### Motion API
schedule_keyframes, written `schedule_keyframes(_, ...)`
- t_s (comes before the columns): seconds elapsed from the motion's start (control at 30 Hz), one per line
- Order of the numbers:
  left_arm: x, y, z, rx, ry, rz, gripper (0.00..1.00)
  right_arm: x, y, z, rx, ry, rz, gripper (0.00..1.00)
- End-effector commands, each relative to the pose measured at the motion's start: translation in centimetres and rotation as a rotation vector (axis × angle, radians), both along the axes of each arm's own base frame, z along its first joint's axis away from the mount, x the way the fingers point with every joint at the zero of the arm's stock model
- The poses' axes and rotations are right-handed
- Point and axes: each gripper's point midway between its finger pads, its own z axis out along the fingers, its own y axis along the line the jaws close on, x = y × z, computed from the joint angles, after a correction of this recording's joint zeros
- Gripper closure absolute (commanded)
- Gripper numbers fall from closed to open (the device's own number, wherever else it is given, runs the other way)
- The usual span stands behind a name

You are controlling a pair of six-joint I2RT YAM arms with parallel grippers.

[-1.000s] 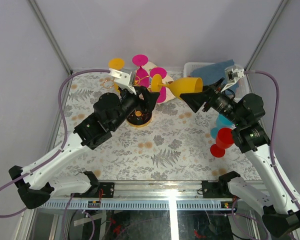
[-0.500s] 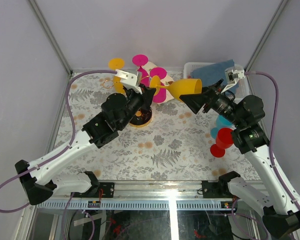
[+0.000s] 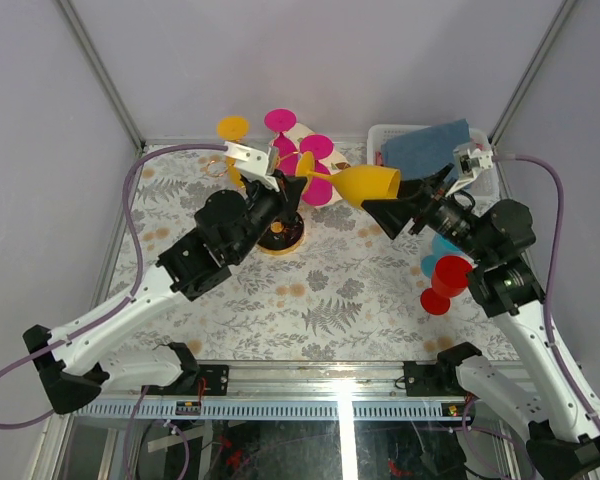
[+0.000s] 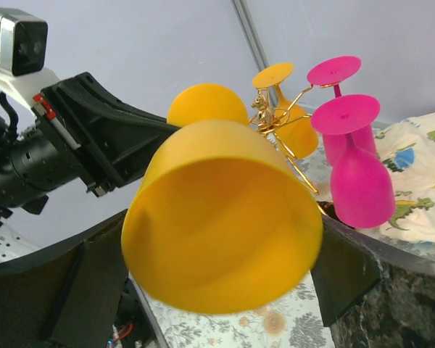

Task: Place the wine glass upside down on the wine glass rack
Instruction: Turn the wine glass upside down at the wine rack.

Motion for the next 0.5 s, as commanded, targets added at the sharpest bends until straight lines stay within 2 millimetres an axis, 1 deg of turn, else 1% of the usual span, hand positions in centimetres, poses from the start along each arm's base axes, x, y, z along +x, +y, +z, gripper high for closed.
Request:
schedule_keyframes(0.0,-0.7,2.3,0.4,0.018,-0.011,0.054,1.00,-1.5,-1.5,1.7,-0.039,-0.140,-0.057,0.01)
schedule_keyframes(0.17,-1.9,3.8,-0.3,0.054,0.003,0.046,1.00,-2.4,-2.6,1.5,-0.080,-0.186,-0.098,0.01)
schedule_keyframes(0.23,-2.6,4.1,-1.1,0.106,0.014,0.022,1.00,-2.9,-3.1,1.7,-0.088,-0.216,-0.124,0.01)
schedule_keyframes(0.33,-4.0,4.2,-2.4,0.216,0.014,-0.060,1.00,-2.9,-4.5,2.0,-0.083,-0.249,-0.205,0.01)
schedule_keyframes(0.4,-4.8,4.7,-3.1,0.280,0.005,-0.094,1.00,-2.9,-5.5,2.3,-0.080,-0.274,-0.258,0.00)
schedule_keyframes(0.47,-5.5,5.2,-3.8,0.344,-0.017,-0.131,1.00,-2.8,-5.8,1.7,-0.074,-0.290,-0.285,0.00)
